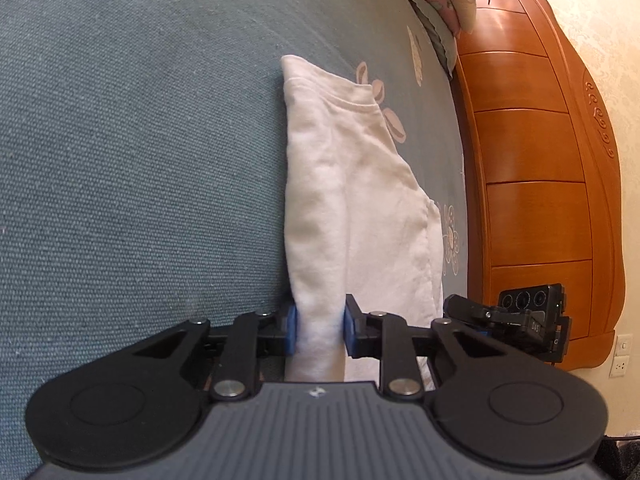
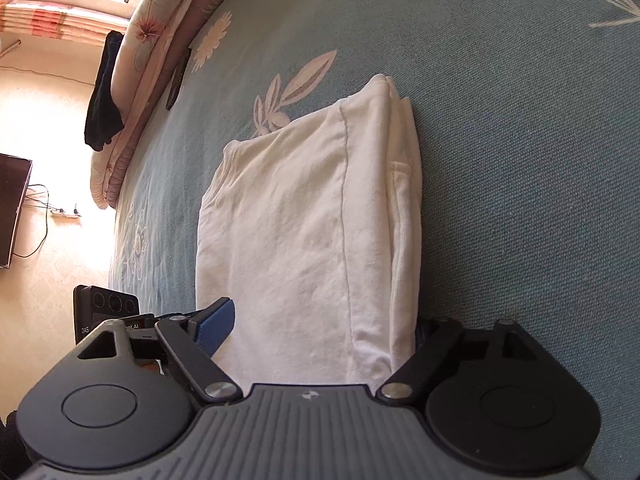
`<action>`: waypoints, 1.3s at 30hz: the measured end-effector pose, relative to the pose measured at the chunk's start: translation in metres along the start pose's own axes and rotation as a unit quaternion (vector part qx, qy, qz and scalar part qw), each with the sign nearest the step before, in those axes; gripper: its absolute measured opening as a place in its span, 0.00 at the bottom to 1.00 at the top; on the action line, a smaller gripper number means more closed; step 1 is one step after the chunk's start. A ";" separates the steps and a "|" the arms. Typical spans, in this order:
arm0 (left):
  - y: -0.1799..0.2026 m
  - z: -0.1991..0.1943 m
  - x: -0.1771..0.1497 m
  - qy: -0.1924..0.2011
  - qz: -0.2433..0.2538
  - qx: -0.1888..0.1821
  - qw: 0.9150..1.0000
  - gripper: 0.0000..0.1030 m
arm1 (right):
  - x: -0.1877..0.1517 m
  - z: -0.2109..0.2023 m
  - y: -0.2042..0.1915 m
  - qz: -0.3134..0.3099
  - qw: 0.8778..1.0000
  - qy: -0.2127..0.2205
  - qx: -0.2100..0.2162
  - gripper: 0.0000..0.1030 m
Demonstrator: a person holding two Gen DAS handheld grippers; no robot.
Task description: Fold clothes
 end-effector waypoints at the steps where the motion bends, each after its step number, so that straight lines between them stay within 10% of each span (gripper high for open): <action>1: 0.001 0.001 -0.001 0.004 -0.001 0.003 1.000 0.24 | 0.000 -0.002 0.005 0.006 1.000 0.000 0.000 0.67; 5: 0.007 0.006 -0.004 0.023 -0.007 0.035 0.999 0.24 | 0.001 -0.007 0.025 0.023 1.000 -0.006 -0.014 0.28; 12: 0.050 0.016 -0.014 0.049 0.048 0.149 0.987 0.16 | -0.007 -0.007 -0.010 -0.104 0.984 0.011 -0.143 0.19; 18: 0.113 0.031 -0.033 0.031 0.112 0.153 0.981 0.15 | -0.022 -0.042 -0.038 -0.201 0.959 0.037 -0.198 0.16; 26: 0.179 0.102 -0.076 -0.022 0.146 0.095 0.985 0.15 | -0.051 -0.147 -0.002 -0.191 0.944 0.058 -0.262 0.16; 32: 0.236 0.205 -0.109 -0.097 0.196 0.048 0.975 0.15 | -0.077 -0.221 0.066 -0.157 0.918 0.074 -0.356 0.16; 39: 0.258 0.231 -0.110 -0.120 0.221 0.007 0.968 0.15 | -0.072 -0.283 0.132 -0.142 0.887 0.106 -0.427 0.17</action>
Point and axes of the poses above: each gripper's, at about its wrist camera, not at the fingertips, and z roughly the way its jaws point, y to its right, x to its top, the point moved 10 cm from there along z, roughly the way its jaws point, and after that the axes turned 5 degrees about -y, right-handed, at the moved point
